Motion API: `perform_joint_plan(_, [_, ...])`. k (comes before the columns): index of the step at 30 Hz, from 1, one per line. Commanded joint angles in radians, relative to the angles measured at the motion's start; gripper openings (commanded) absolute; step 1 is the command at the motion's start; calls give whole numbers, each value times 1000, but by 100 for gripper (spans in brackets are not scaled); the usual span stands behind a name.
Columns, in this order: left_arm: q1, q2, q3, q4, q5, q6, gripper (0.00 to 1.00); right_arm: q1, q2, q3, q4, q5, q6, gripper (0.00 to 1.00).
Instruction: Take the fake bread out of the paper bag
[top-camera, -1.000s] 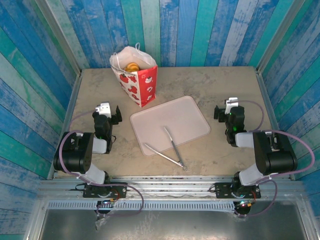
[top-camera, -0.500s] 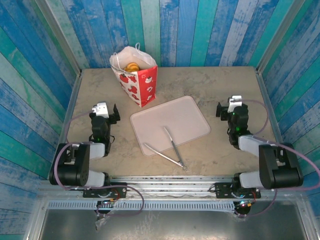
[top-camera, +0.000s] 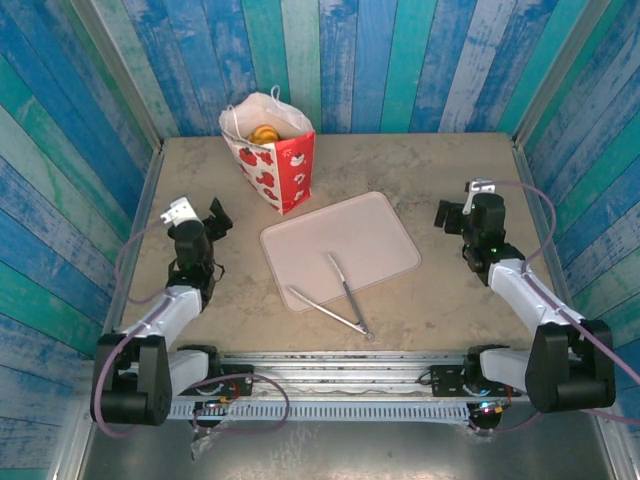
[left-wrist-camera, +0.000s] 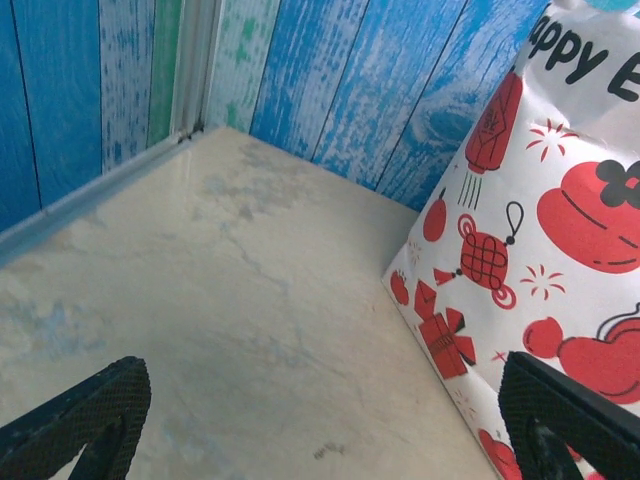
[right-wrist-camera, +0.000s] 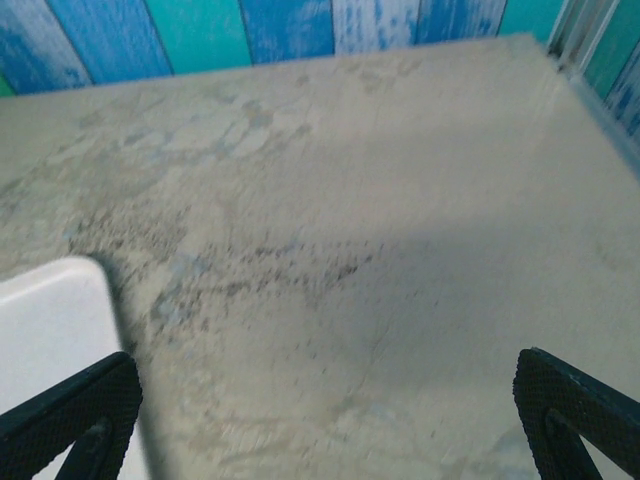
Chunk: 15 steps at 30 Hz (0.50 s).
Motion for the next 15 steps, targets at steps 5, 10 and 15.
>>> perform_joint_plan(5, [-17, -190, -84, -216, 124, -290, 94, 39, -10, 67, -309, -99, 53, 85])
perform_joint_plan(10, [-150, -294, -140, -327, 63, -372, 94, 89, 5, 64, -360, -99, 64, 81])
perform_joint_plan(15, [-272, -309, -190, -320, 76, -459, 94, 144, 62, 77, -394, -98, 72, 78])
